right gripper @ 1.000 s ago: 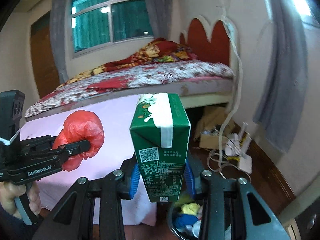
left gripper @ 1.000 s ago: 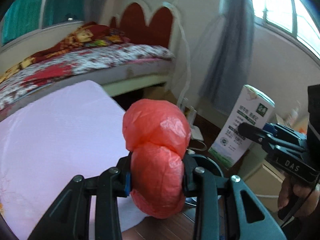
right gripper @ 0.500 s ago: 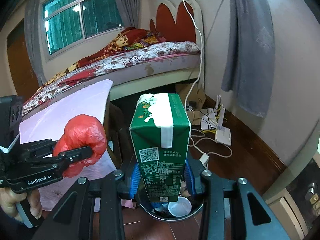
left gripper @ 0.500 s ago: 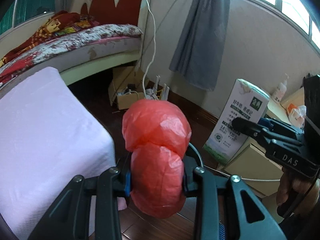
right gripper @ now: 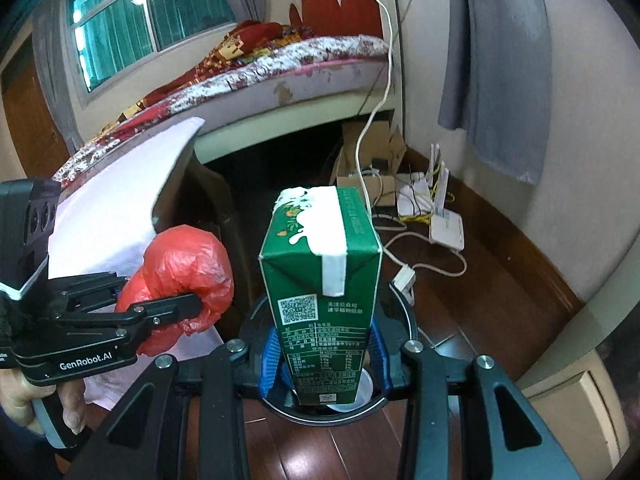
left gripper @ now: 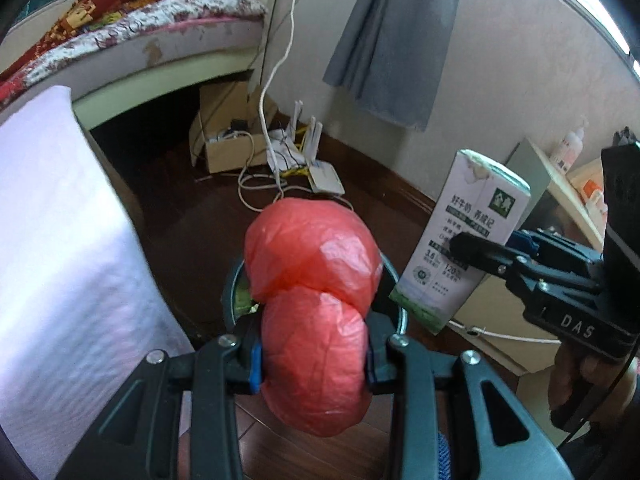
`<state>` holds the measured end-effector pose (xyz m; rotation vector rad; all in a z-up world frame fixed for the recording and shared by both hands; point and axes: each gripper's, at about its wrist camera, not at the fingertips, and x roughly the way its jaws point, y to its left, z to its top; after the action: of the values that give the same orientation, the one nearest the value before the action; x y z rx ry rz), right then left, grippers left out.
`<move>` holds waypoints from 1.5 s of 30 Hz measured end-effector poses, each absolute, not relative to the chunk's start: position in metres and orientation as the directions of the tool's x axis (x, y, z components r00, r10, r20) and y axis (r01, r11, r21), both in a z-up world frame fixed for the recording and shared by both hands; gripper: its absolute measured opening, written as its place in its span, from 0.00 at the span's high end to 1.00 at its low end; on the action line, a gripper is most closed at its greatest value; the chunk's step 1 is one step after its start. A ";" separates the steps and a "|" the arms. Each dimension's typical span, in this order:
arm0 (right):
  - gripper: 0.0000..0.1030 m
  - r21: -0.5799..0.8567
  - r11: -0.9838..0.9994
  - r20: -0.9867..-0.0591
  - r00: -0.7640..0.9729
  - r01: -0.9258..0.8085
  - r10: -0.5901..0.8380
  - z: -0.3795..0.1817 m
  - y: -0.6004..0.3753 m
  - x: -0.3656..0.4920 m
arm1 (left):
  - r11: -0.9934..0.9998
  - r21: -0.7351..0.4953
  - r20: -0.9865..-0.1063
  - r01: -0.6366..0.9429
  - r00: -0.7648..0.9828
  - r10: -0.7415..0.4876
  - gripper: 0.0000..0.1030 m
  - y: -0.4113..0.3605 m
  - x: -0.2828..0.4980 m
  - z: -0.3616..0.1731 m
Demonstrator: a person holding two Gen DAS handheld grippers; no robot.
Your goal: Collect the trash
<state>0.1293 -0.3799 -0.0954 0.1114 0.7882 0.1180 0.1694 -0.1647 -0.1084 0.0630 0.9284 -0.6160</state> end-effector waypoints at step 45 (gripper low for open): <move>0.00 0.008 0.995 -0.765 0.641 -0.097 0.069 -0.123 -0.337 0.129 | 0.950 -0.089 -0.752 0.299 0.605 -0.260 0.06 -0.097 0.122 -0.100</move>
<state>0.1295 -0.3371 -0.1230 -0.0346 0.8703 0.0943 0.1225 -0.0965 -0.1002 0.0477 0.8622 -0.3236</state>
